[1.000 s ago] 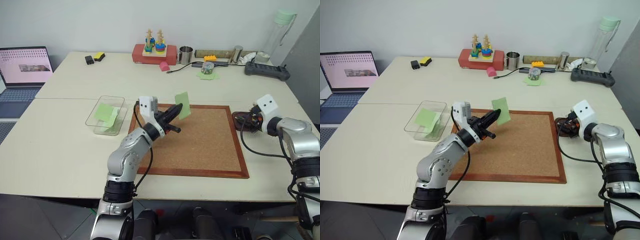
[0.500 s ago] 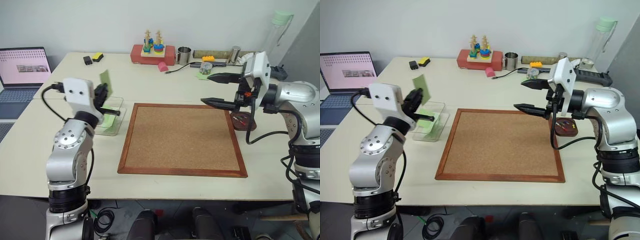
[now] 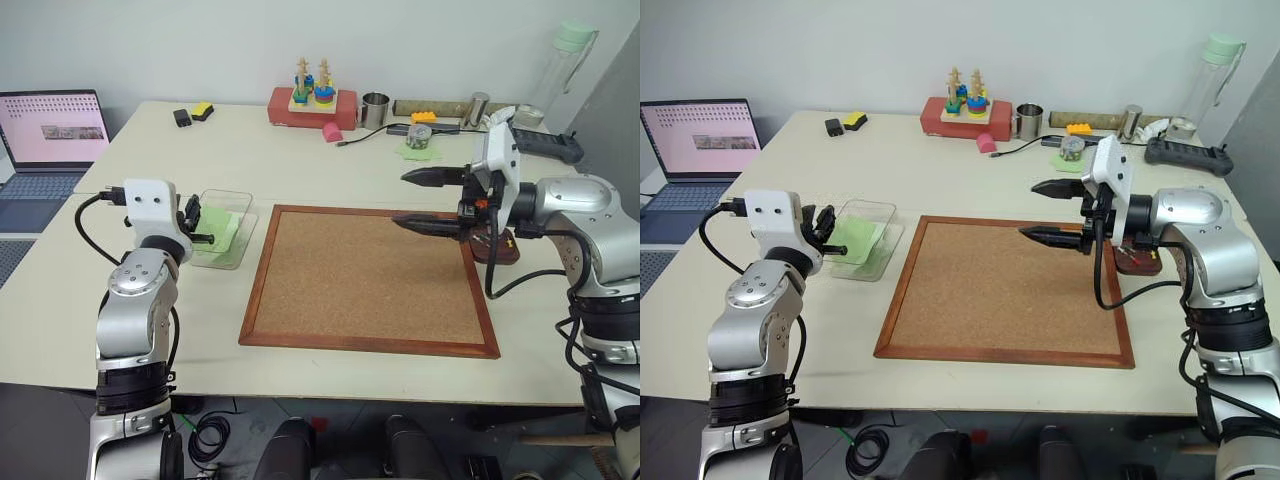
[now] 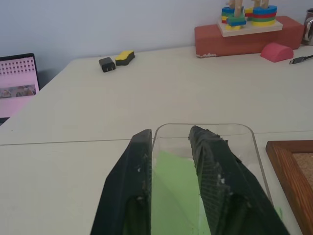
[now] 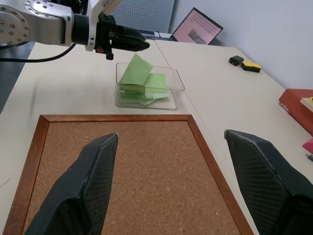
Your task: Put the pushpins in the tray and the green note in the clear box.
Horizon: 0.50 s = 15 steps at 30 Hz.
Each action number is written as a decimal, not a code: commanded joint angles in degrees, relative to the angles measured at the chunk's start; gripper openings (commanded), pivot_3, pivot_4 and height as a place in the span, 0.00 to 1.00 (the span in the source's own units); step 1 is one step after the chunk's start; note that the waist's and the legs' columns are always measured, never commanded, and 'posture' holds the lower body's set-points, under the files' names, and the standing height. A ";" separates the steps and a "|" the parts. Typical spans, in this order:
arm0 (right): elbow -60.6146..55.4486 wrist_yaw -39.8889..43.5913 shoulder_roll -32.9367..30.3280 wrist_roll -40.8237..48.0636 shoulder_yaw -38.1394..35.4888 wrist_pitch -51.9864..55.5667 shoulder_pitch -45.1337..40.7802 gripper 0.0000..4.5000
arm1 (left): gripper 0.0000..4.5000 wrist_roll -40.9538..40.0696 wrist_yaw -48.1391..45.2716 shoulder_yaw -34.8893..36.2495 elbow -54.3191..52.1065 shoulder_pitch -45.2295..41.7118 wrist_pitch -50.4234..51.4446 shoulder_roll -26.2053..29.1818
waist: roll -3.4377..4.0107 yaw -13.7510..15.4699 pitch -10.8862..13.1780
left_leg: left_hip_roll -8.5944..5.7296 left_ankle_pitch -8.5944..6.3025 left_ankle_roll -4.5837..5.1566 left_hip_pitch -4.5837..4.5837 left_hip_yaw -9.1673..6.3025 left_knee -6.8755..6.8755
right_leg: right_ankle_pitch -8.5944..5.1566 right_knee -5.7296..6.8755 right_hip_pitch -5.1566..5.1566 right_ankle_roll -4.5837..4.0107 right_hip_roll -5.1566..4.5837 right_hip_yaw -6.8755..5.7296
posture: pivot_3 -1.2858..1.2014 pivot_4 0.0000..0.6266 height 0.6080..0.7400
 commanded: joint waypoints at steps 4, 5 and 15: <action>-2.67 0.44 -2.06 0.89 -1.48 0.37 0.83 0.81 | 0.61 -2.43 -4.60 0.01 -6.21 -0.48 1.60 2.31 | -0.01 0.00 0.00 | 0.01 0.00 0.00 0.00 0.00 0.00 | 0.00 0.00 0.00 0.00 0.00 -0.01 | 0.52 0.24 1.00; -2.69 0.67 -2.84 0.73 -1.77 0.31 1.27 0.81 | 0.65 -3.69 -7.57 -0.20 -8.23 0.15 2.88 4.22 | -0.03 -0.02 0.01 | 0.01 0.00 0.00 0.00 0.00 0.00 | 0.00 0.00 0.00 0.00 0.00 -0.01 | 0.52 0.24 1.00; -0.28 4.26 -16.07 -0.71 -8.71 -1.72 12.41 0.81 | 0.84 -12.12 -38.65 13.26 -15.68 21.73 6.07 30.63 | -0.05 -0.73 0.05 | 0.10 -0.02 0.01 0.04 0.13 -0.26 | -0.19 -0.06 -0.09 -0.28 -0.02 -0.01 | 0.52 0.24 1.00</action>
